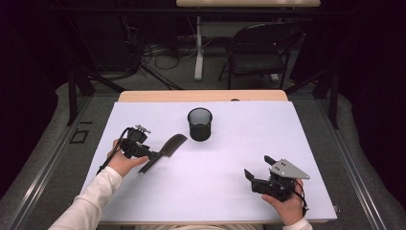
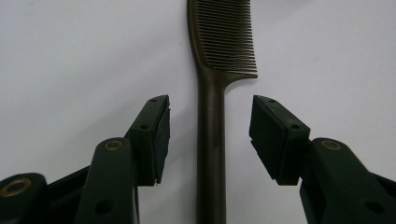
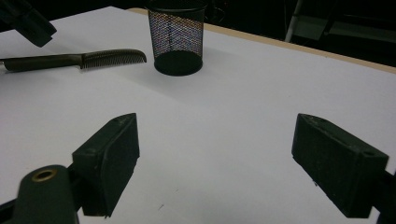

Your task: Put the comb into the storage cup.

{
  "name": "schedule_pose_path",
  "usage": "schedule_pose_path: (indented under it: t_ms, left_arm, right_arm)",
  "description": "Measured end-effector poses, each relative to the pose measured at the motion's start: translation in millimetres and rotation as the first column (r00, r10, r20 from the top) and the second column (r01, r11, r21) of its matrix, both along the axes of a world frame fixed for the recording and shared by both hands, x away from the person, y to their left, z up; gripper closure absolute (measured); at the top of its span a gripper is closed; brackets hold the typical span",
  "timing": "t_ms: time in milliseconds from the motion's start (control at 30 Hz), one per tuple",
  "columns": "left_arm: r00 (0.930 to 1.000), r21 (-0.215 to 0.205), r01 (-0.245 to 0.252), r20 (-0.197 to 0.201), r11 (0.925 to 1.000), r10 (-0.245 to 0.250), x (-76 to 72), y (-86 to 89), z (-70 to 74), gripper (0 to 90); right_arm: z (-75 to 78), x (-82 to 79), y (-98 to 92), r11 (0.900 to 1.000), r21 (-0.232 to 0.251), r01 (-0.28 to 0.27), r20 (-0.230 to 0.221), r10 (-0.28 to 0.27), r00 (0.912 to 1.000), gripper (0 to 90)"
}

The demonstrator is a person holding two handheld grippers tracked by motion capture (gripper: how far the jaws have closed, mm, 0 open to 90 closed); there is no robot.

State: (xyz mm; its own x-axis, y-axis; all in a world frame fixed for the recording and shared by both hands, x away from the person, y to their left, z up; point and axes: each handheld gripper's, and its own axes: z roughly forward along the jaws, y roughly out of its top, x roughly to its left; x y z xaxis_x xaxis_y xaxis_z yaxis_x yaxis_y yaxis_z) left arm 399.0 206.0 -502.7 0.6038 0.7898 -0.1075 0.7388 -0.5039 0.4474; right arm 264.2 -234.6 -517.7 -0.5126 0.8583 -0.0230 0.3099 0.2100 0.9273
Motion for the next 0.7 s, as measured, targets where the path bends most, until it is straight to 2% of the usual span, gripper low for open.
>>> schedule_pose_path:
  t_ms: [333, 700]
  left_arm:
    - [0.9991, 0.038, 0.023, -0.035, 0.9990, -0.022, 2.3, -6.1, -8.9, 51.9]
    - [0.9980, 0.076, 0.038, -0.053, 0.9964, -0.034, 3.3, -10.7, -14.9, 56.5]
  right_arm:
    - [0.0, 0.1, -0.1, 1.000, -0.001, 0.000, -0.001, 0.000, 1.0000, 14.9]
    - [0.0, 0.0, -0.1, 1.000, -0.003, 0.000, -0.002, 0.000, 1.0000, 15.0]
